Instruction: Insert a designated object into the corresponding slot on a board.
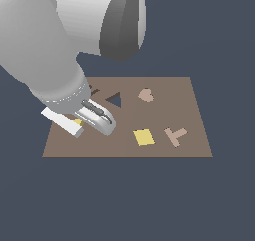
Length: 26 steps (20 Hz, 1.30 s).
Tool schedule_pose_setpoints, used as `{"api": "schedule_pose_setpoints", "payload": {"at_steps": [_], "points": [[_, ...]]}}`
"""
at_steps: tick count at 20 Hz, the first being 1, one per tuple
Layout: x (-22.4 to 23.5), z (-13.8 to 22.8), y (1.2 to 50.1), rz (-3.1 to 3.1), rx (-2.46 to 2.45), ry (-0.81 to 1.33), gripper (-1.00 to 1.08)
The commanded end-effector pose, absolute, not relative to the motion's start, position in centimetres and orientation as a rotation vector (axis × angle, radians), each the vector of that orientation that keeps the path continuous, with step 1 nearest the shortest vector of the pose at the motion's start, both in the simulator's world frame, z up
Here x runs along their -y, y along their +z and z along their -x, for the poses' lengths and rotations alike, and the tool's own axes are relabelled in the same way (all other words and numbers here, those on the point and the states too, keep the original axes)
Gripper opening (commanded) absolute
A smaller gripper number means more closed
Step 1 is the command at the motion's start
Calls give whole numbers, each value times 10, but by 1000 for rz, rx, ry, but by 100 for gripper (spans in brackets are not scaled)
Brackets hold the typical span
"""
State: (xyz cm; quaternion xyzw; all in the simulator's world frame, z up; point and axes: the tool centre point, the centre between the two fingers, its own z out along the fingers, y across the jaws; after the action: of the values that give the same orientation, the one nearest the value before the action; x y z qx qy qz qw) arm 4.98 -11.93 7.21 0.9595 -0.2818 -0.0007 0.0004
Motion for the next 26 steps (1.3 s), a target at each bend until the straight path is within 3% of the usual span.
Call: {"api": "schedule_pose_setpoints", "payload": {"at_steps": [1,8,24,25,26], "points": [[136,-52,62,-2983,983,0,100],[159,-51,49,-2937,1115,0,100],[157,-51,30,-2942,1103,0,100],[157,-51,30,-2942,1103,0,-100],[157,-51,30,-2942,1103,0,-100]]}}
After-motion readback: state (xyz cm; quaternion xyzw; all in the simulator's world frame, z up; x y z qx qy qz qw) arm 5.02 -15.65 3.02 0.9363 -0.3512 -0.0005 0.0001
